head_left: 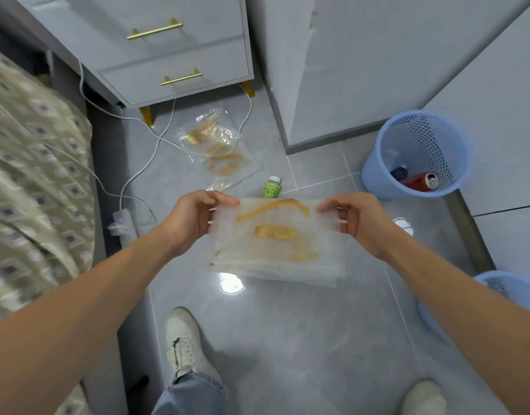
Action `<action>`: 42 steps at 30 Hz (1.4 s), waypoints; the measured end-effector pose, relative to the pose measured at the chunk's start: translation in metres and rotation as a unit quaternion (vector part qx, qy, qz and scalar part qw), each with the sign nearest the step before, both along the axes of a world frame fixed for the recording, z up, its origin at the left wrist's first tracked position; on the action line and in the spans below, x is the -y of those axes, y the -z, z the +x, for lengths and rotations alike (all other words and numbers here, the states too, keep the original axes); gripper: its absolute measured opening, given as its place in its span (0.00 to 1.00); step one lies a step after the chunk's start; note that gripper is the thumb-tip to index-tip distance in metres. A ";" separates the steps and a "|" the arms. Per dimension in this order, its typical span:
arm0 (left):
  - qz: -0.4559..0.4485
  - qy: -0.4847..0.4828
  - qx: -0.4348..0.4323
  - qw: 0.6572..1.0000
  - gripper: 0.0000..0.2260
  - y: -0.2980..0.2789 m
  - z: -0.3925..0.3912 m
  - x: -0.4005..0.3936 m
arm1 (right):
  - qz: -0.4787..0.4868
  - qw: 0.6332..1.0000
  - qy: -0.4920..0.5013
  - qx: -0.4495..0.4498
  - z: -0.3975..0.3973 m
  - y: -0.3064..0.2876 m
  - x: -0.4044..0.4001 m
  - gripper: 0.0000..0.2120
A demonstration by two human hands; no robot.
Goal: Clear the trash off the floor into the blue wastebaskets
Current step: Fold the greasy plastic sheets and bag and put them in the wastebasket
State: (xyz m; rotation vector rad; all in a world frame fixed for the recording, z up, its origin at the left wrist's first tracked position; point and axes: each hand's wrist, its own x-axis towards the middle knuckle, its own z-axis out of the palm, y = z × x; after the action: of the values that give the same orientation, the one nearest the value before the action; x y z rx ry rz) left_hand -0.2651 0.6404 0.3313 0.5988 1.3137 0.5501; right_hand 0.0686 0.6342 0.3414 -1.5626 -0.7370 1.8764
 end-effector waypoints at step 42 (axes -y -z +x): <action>0.053 0.011 0.030 0.998 0.15 -0.047 0.039 0.004 | -0.006 0.991 0.016 -0.133 -0.027 -0.030 0.008 0.17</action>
State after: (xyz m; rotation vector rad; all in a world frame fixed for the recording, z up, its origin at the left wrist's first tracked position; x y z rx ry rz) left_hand -0.2261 0.6367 0.3788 0.6782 1.2256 0.6185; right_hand 0.0416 0.6260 0.3716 -1.2885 -0.5787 2.0176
